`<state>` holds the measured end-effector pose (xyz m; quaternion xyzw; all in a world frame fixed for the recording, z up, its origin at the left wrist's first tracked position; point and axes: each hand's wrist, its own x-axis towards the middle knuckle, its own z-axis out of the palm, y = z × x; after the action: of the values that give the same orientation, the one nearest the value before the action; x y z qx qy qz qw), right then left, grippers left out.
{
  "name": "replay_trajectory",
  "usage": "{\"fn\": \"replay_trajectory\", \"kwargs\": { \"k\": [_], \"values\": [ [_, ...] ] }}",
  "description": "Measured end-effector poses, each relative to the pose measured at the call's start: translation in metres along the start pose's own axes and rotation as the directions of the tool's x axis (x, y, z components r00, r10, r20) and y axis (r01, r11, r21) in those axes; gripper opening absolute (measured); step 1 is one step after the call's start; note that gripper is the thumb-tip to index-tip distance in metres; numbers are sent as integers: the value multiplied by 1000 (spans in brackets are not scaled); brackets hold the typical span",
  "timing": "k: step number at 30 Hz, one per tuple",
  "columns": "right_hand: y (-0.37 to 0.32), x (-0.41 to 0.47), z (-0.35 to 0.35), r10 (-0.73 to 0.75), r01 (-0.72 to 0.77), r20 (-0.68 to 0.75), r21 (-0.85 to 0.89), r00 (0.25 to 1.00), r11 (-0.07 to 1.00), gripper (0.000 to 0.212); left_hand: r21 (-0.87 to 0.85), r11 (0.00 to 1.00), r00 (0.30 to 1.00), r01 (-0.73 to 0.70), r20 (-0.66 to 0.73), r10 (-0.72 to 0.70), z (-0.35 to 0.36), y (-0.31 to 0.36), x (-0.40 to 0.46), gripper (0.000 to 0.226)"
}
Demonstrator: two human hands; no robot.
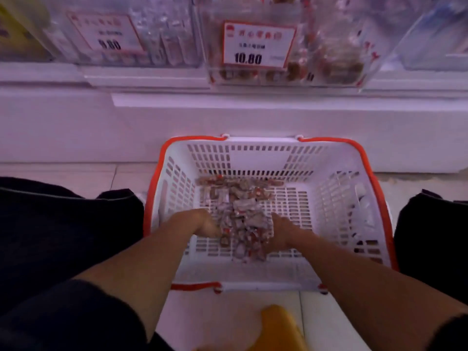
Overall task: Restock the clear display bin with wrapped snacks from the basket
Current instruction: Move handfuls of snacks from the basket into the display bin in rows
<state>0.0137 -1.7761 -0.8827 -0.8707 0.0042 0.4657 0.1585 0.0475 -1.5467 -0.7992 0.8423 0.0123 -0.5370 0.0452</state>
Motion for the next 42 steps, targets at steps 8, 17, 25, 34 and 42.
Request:
{"fn": "replay_trajectory", "kwargs": {
  "k": [8,17,25,34,42],
  "values": [
    [-24,42,28,-126,126,-256,-18,958,992,123,-642,761,965,94,-128,-227,54,19,93,81],
    [-22,63,18,-93,207,-456,206,885,956,62,-699,711,911,73,-244,-333,71,34,120,48],
    [-12,58,8,31,249,-498,486,867,838,9,-684,718,921,-127,-349,-170,79,40,114,10],
    [11,46,6,224,68,-258,782,940,619,26,-399,869,908,-291,-402,119,93,28,105,17],
    [14,42,6,170,-40,-35,908,985,416,39,-341,896,958,-285,-94,269,70,25,102,19]
  ]
}}
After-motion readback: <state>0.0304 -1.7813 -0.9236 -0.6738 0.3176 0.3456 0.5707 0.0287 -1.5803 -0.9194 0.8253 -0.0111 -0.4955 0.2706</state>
